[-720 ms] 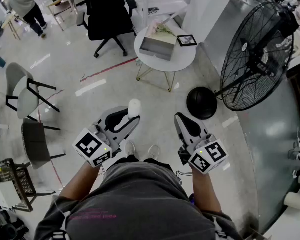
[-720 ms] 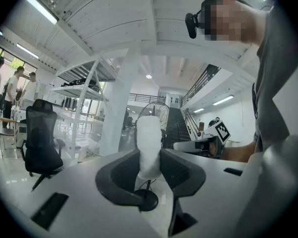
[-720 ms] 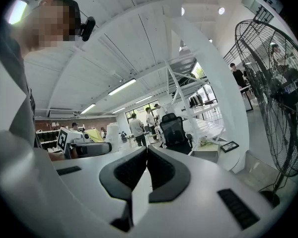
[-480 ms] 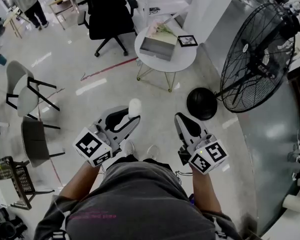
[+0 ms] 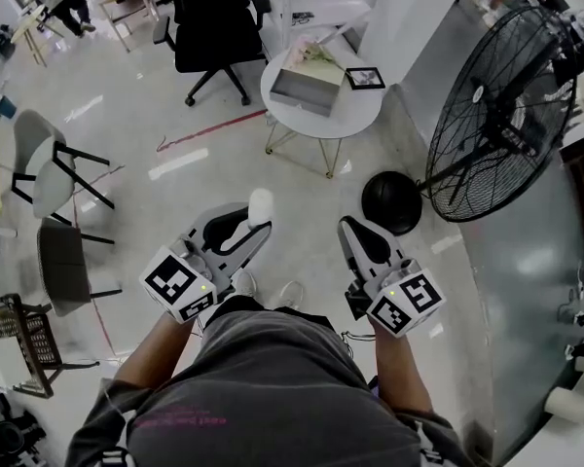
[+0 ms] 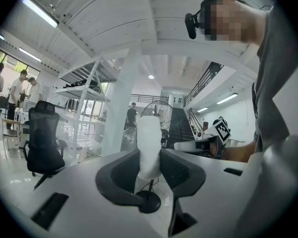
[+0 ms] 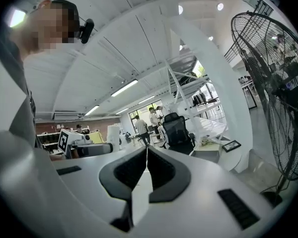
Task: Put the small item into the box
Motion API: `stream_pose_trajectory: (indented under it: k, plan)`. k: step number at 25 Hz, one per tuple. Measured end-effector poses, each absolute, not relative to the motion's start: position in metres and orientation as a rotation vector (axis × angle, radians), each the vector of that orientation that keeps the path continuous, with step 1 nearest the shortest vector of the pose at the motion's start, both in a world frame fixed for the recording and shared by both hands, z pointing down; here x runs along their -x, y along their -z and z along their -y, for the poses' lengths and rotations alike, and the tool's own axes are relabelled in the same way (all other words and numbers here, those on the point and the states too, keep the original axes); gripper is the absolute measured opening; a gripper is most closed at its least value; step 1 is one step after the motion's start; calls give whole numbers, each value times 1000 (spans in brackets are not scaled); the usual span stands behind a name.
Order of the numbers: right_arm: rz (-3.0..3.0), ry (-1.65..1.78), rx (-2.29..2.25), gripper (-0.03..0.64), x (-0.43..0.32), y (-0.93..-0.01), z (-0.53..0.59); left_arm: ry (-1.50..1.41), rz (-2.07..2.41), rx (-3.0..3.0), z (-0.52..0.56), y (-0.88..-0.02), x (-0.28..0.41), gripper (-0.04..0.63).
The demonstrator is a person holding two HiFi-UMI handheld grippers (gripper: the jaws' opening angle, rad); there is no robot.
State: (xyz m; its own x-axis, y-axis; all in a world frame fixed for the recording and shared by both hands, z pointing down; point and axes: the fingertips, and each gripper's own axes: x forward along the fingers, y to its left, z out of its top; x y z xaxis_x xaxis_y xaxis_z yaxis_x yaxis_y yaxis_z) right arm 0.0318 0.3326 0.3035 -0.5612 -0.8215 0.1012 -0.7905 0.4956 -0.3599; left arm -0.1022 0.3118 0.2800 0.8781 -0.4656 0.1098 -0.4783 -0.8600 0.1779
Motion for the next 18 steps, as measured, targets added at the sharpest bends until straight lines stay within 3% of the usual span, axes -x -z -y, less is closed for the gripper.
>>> stream_pose_trajectory:
  k: [18]
  plan:
    - [-2684, 549, 1362, 21, -66, -308, -339, -91, 810, -2848, -319, -282, 75, 137]
